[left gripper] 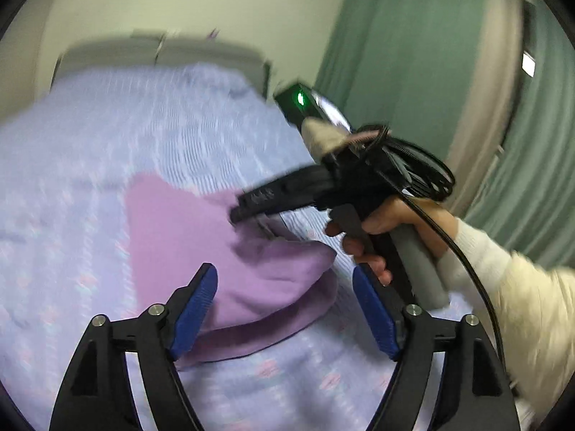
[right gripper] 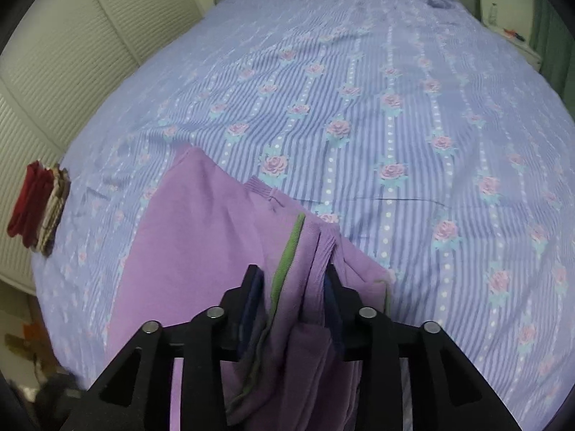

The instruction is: Fold small clothes

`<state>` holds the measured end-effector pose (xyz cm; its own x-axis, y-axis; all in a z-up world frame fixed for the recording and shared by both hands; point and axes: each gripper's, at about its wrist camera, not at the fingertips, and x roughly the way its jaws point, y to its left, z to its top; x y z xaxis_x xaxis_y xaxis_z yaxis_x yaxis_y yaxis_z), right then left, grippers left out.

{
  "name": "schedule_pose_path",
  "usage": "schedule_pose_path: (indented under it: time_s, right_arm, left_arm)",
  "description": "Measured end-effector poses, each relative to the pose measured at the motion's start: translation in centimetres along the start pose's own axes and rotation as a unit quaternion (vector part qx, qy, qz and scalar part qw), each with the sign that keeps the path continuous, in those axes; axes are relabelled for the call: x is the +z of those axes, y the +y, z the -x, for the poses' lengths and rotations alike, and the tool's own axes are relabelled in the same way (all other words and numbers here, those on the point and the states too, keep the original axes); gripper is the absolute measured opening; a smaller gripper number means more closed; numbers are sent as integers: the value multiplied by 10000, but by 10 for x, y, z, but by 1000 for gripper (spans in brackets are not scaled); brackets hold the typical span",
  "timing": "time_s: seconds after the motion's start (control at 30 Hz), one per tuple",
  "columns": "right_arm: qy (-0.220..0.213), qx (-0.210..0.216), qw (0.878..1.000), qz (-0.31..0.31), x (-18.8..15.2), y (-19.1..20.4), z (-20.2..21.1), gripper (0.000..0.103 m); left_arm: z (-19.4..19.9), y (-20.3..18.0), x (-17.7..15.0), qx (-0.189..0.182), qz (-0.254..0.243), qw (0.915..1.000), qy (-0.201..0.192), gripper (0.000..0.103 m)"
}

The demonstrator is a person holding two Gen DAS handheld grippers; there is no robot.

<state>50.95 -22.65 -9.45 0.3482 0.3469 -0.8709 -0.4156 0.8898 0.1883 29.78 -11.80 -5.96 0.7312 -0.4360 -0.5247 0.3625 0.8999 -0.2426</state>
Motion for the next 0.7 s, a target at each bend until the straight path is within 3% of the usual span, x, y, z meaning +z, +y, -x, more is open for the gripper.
schedule_pose_path:
  time_s: [0.1,0.2,0.23,0.27,0.43,0.5,0.63,0.7]
  right_arm:
    - [-528,-221,9983,76,-14,9,33,50]
    - [-1048,-41,9945,-22,-35,17,69,51]
    - [-1138,43,9935,-14,-46,23,79,51]
    - [-1153,50,9933,-9,-51,27,83,51]
    - [-1003,-52,9949,-91,-68,39,76,45]
    - [-816,-47,9964,-240,-72,37,64,37]
    - [-597,-223,9972,-380,-81,28,50,37]
    - [-584,-165,9971,-451,-85,24,48,36]
  left_arm:
    - [20,21,-5,301,-495,9983,-87,80]
    - [21,55,-8,565,-557,9968,20,79]
    - [20,63,-10,615,-520,9967,57,74]
    - [17,72,-10,670,-446,9967,102,68]
    - [3,85,-16,443,-251,9980,367,57]
    - [-3,83,-23,382,-345,9976,454,55]
    - [-12,66,-38,84,-594,9965,590,54]
    - [-16,56,-43,223,-821,9945,608,54]
